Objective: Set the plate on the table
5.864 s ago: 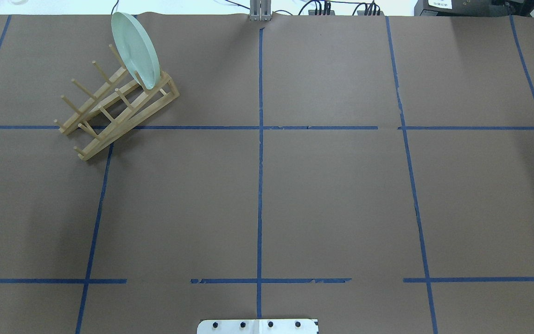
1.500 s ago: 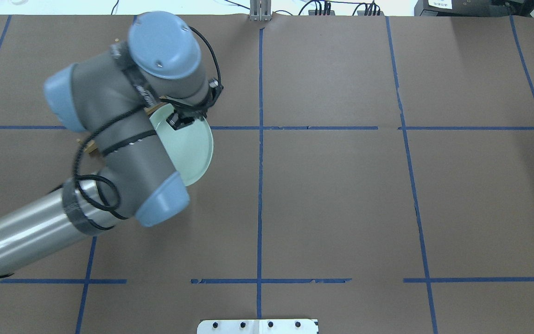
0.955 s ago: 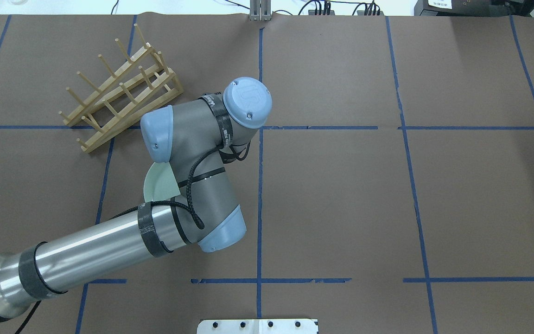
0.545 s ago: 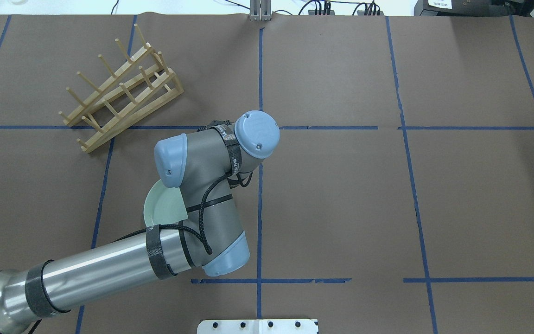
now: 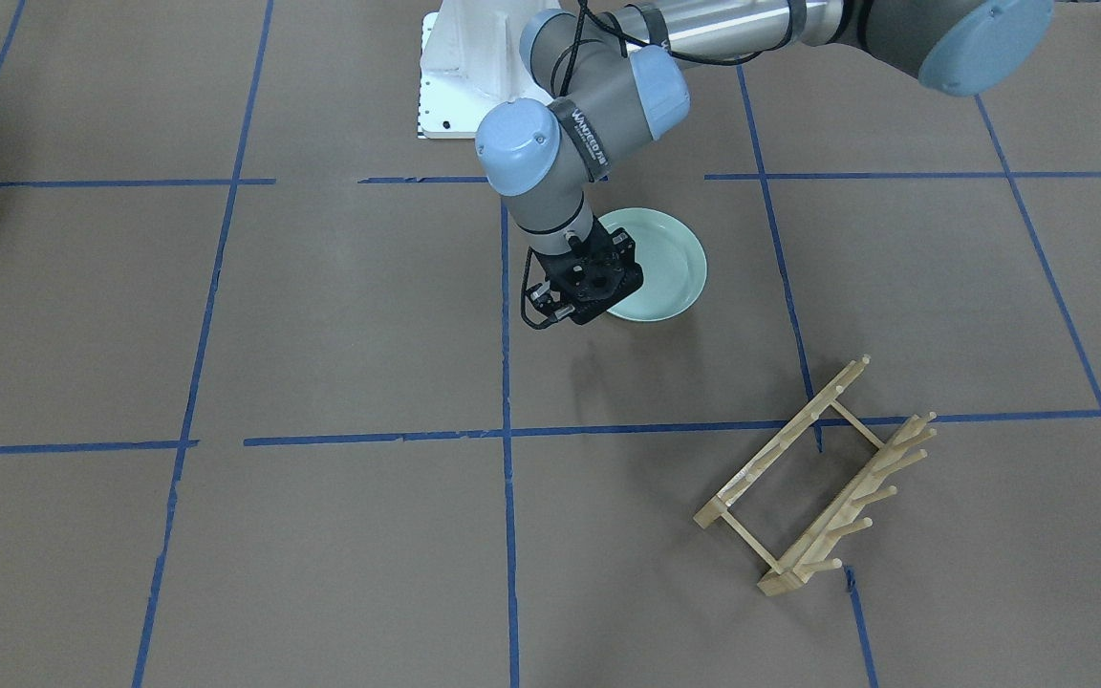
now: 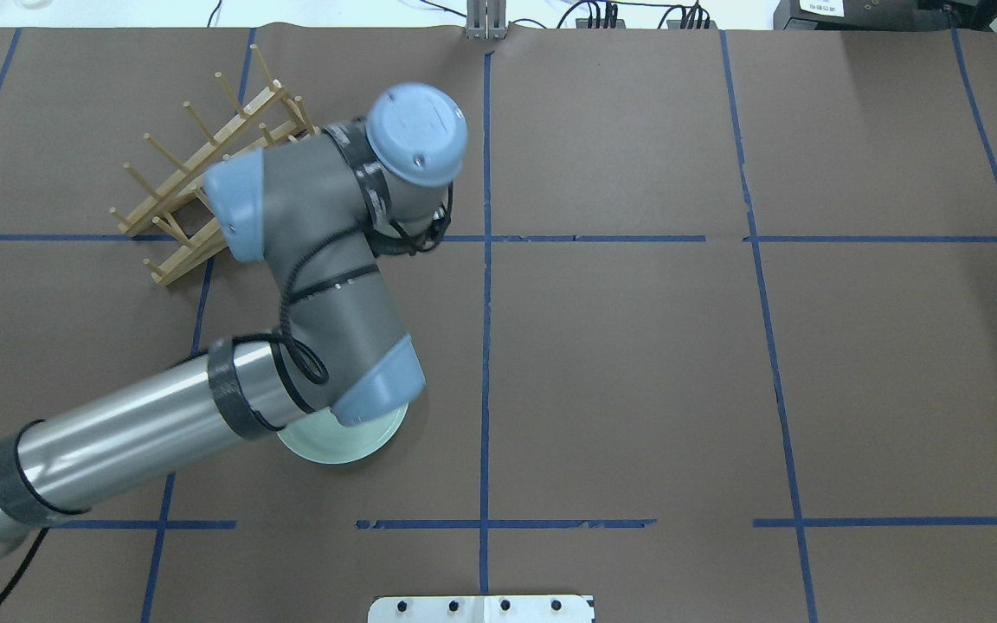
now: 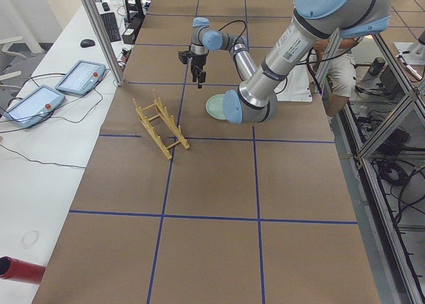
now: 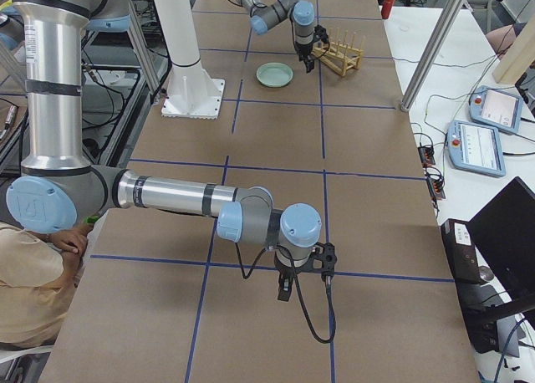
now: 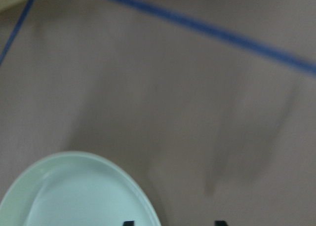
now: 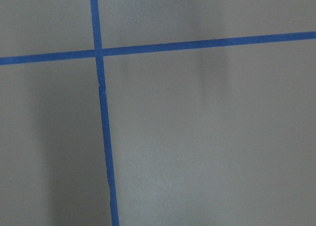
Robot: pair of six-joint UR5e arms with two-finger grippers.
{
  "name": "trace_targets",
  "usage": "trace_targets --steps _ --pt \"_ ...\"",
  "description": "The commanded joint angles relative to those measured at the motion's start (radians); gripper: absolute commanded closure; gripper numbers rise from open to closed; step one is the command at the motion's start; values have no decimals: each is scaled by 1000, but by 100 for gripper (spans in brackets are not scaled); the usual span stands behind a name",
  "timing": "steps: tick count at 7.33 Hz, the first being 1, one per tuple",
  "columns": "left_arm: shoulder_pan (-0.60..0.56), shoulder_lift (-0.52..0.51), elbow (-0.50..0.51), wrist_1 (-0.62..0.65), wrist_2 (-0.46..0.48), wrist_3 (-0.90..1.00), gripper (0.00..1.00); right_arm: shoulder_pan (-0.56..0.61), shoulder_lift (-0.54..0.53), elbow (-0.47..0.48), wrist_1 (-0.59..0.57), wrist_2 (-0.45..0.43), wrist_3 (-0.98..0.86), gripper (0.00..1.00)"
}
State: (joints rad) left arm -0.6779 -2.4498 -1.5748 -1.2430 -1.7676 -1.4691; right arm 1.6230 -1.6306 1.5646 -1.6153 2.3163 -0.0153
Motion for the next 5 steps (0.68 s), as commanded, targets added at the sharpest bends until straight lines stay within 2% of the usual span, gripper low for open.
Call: trace_targets --steps 1,2,3,4,5 --pt "-257 143 -141 -60 -73 335 0 0 2 0 0 0 0 0" --pt "-366 276 -193 -147 -186 515 0 0 2 0 0 0 0 0" --pt "-491 392 -185 -268 -308 697 0 0 2 0 0 0 0 0" --pt "-596 504 -180 -323 -407 871 0 0 2 0 0 0 0 0" --pt "-720 637 -179 -326 -449 1115 0 0 0 0 0 0 0 0"
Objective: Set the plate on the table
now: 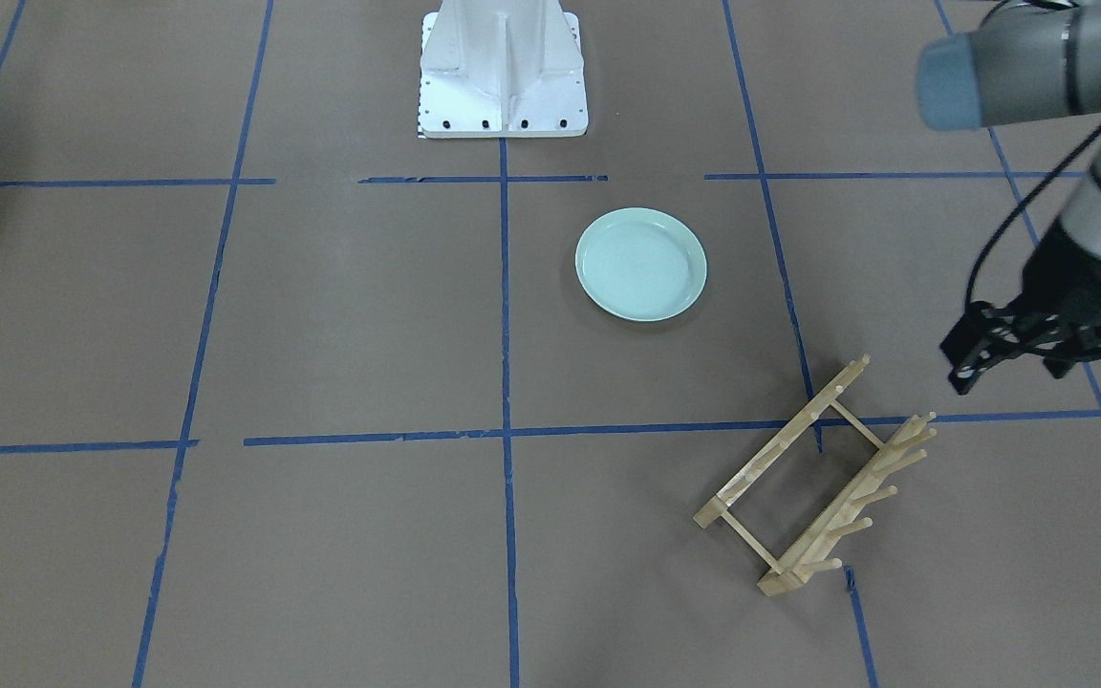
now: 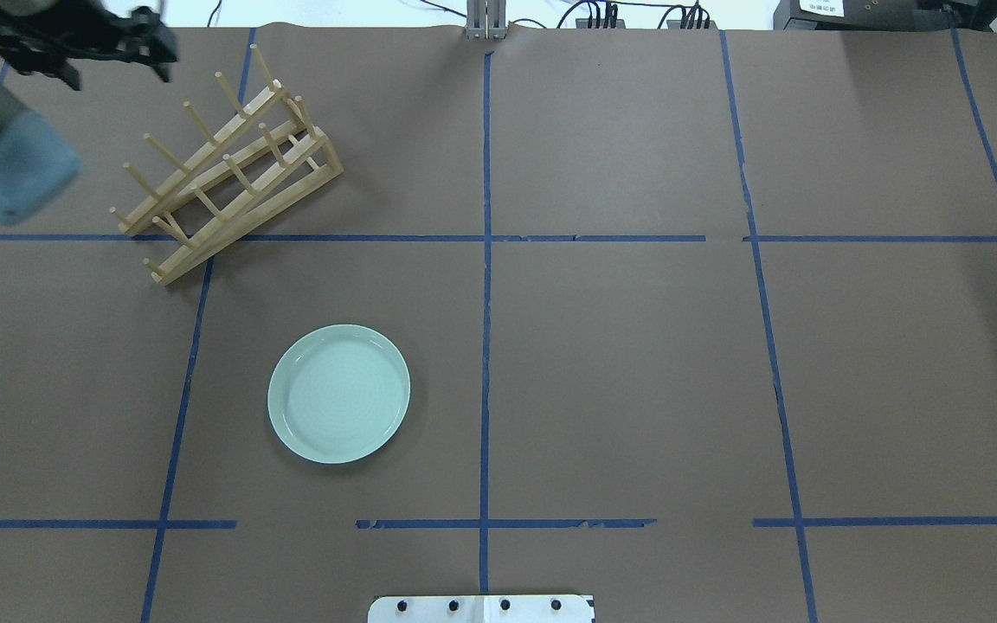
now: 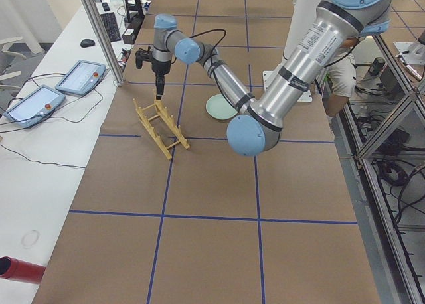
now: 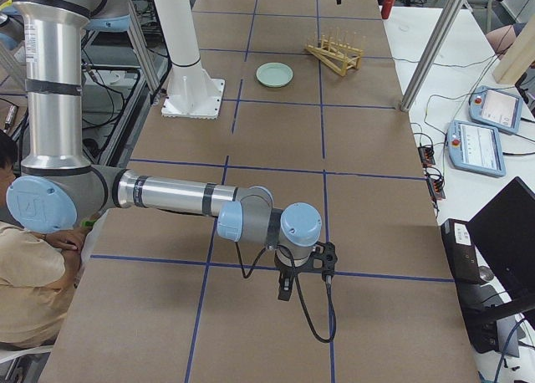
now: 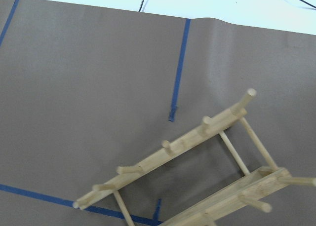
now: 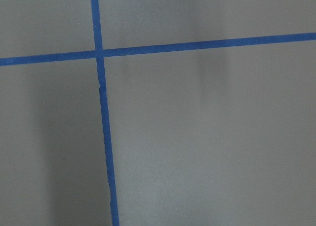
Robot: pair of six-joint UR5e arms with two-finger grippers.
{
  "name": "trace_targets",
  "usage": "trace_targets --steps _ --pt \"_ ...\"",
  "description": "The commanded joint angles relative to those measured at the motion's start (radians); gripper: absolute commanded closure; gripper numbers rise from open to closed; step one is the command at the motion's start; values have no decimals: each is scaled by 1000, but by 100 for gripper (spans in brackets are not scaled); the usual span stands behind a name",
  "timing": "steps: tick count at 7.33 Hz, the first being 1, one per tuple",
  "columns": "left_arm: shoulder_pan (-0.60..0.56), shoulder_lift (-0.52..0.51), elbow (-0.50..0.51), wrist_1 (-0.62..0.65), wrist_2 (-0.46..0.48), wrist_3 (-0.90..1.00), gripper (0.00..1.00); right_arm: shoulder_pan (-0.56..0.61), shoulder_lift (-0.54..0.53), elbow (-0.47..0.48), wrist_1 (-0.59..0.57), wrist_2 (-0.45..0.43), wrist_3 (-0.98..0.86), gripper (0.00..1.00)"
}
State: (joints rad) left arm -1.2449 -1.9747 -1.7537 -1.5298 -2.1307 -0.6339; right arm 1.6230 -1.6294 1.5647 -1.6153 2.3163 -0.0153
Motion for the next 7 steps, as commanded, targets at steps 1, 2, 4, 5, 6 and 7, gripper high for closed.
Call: trace_targets --steps 1,2,4,5,6,7 --pt "-273 291 3 -36 -89 536 0 0 0 0 0 0 0 0" --pt "-368 436 3 -38 -141 621 0 0 -1 0 0 0 0 0" --pt "-384 510 16 -33 -264 614 0 0 -1 0 0 0 0 0" --pt "-384 537 -6 -29 -262 614 0 0 -1 0 0 0 0 0" --pt "-384 581 -50 -24 -261 614 0 0 -1 0 0 0 0 0" --pt "-384 612 -81 -24 -261 614 0 0 -1 0 0 0 0 0"
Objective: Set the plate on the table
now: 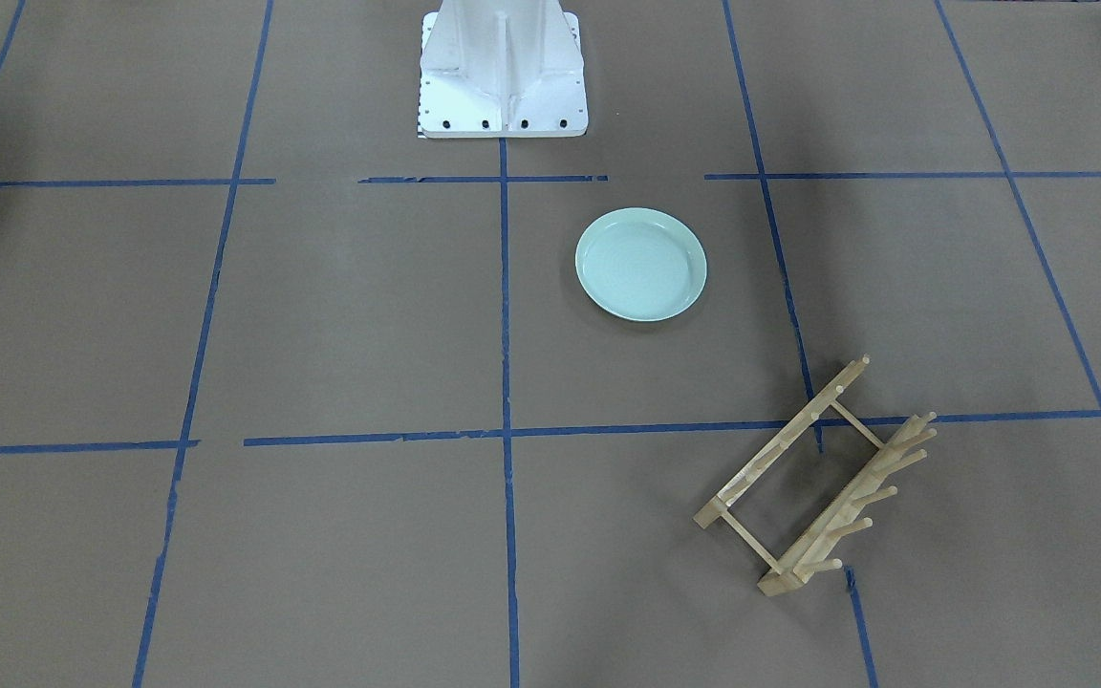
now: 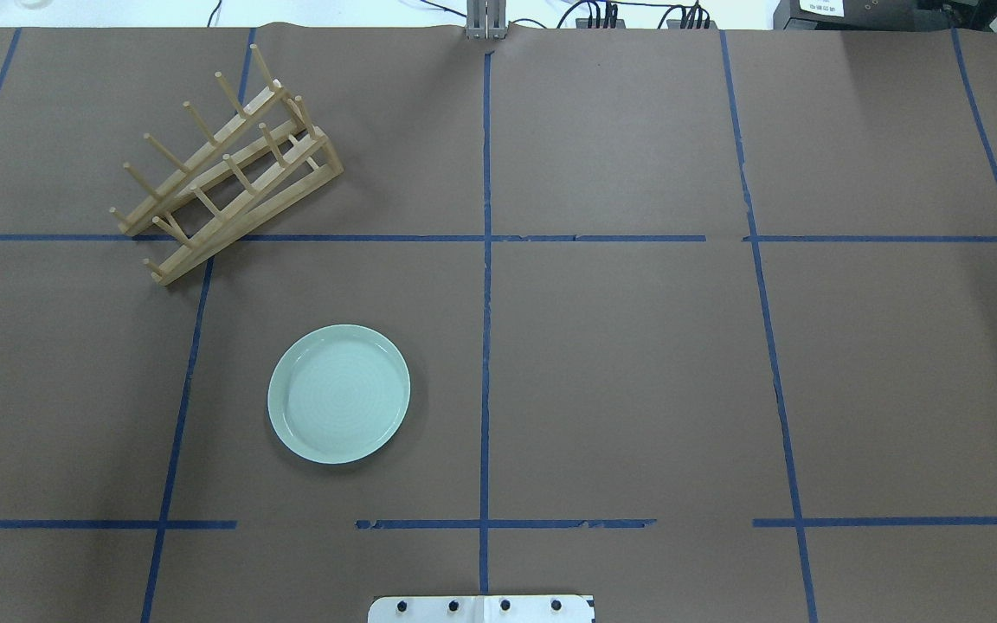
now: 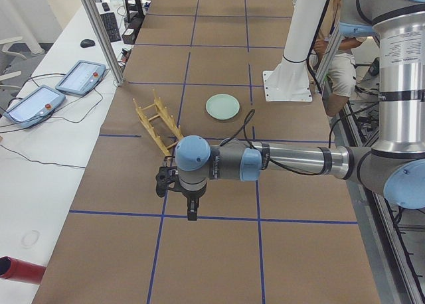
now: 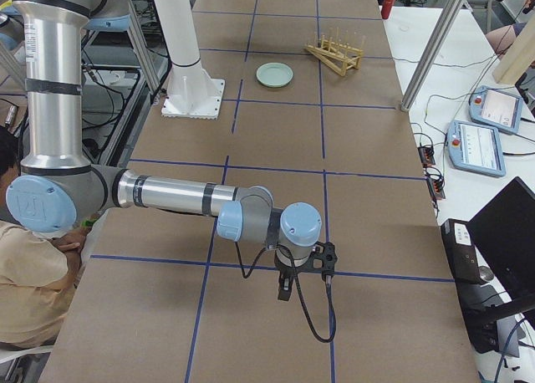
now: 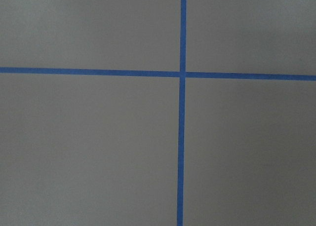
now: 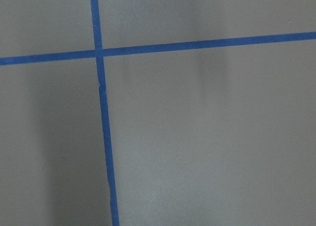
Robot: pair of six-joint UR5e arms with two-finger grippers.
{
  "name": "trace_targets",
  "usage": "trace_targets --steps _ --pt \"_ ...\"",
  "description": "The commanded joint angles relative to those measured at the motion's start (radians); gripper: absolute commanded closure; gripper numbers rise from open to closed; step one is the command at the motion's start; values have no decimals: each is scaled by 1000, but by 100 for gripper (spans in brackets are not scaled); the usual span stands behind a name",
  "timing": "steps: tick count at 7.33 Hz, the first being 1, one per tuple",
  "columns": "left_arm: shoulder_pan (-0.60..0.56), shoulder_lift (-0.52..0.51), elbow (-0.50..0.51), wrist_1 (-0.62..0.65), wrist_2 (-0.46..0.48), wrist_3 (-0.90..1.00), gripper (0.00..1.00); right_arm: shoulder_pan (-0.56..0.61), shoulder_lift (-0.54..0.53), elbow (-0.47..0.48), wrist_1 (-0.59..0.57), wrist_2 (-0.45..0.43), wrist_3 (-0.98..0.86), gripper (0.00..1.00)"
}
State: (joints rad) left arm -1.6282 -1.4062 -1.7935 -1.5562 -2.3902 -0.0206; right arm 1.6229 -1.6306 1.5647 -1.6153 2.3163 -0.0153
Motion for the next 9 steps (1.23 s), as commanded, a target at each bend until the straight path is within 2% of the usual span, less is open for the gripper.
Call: trace_targets --steps 1,3,6,9 --pt "4 46 -14 1 -1 2 0 0 0 0 0 0 0 0" --pt "5 15 34 7 -4 4 0 0 2 0 0 0 0 0" --pt "5 -77 32 177 -1 5 0 0 0 0 0 0 0 0" --pt "5 -94 36 169 0 13 0 0 0 0 0 0 0 0"
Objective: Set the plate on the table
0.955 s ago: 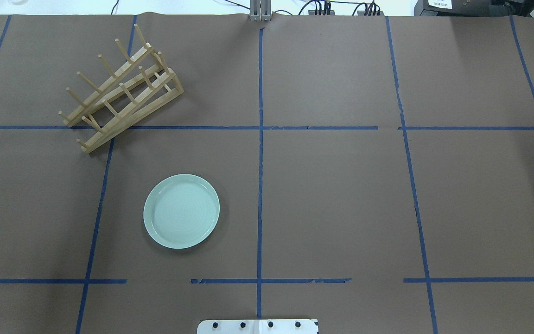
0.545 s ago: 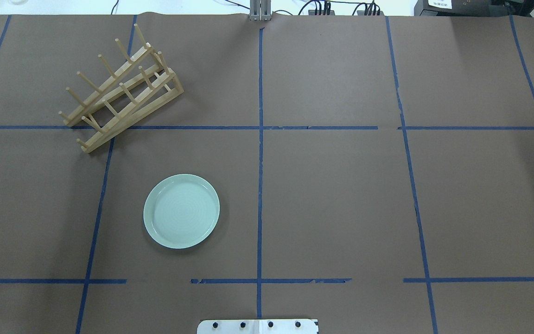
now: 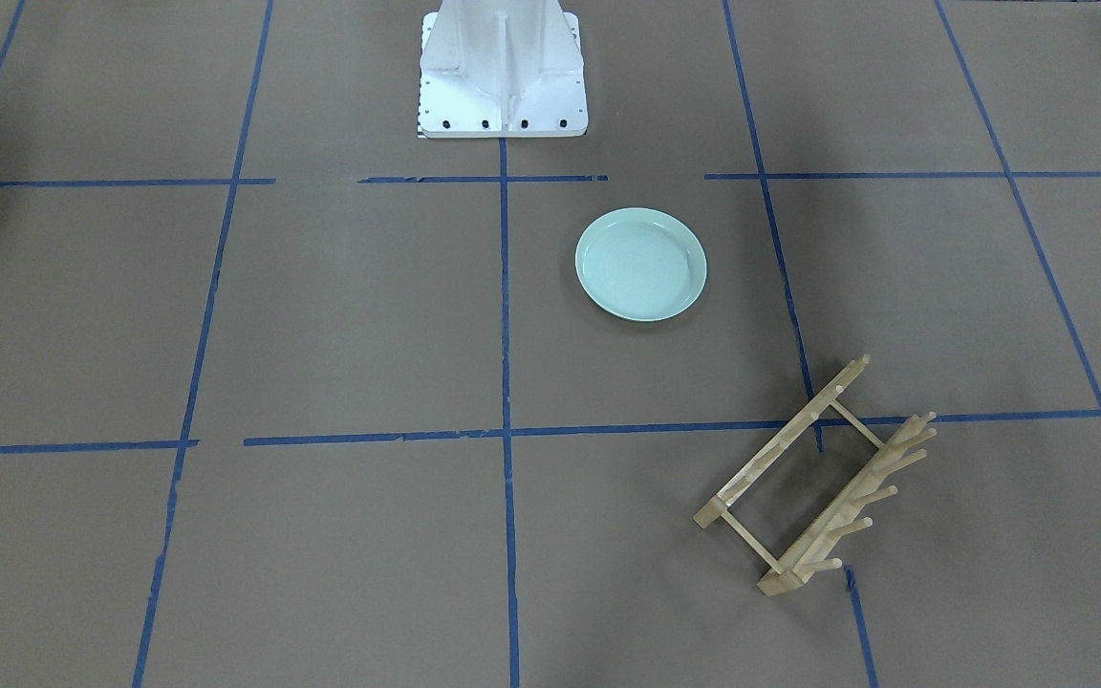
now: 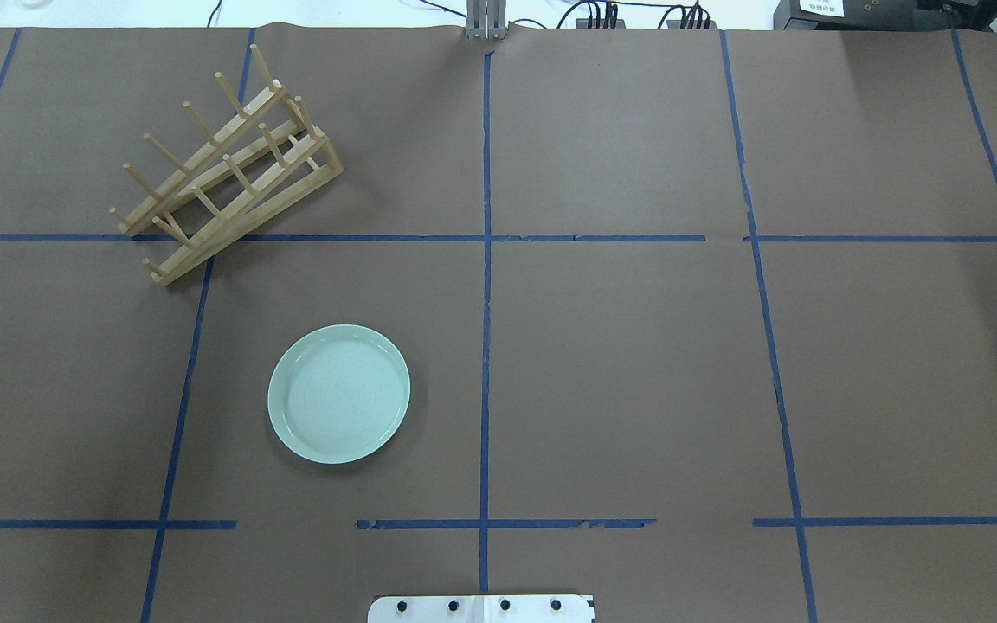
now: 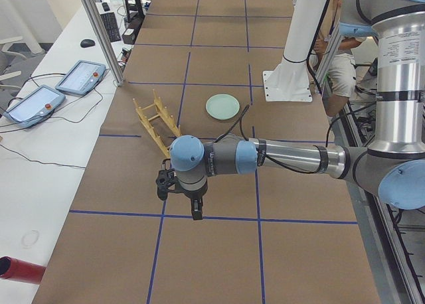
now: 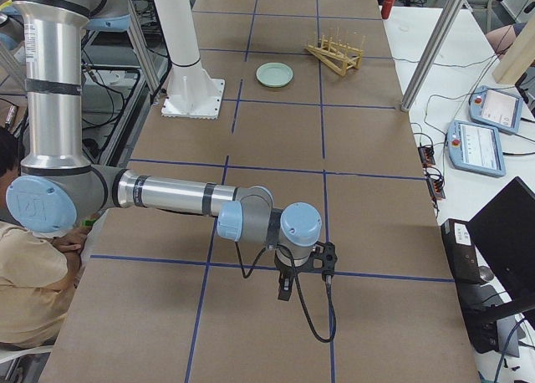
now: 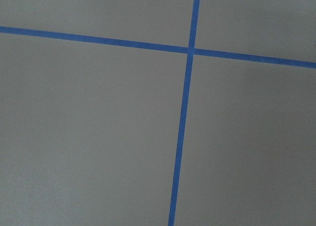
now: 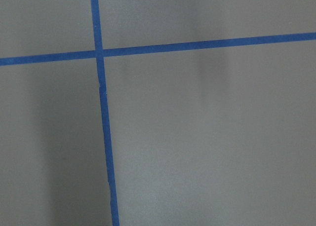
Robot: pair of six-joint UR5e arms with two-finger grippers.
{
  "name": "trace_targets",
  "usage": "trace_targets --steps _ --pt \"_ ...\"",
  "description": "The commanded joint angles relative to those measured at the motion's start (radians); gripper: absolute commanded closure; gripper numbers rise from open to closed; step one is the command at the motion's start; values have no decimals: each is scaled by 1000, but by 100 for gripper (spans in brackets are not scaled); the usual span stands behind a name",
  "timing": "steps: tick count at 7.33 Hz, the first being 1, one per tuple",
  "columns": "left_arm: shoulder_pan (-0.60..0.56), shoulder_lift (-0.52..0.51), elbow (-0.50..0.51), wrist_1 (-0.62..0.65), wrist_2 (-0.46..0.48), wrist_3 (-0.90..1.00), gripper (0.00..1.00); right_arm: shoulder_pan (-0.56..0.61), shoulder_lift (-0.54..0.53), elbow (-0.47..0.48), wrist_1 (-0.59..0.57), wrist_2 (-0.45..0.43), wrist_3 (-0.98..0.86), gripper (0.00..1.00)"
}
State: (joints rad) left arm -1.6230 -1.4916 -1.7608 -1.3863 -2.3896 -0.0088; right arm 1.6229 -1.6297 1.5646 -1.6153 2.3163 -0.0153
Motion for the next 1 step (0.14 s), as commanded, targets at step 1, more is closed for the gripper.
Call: trace_targets --steps 1 --pt "0 -25 12 6 0 1 0 0 -1 0 0 0 0 0"
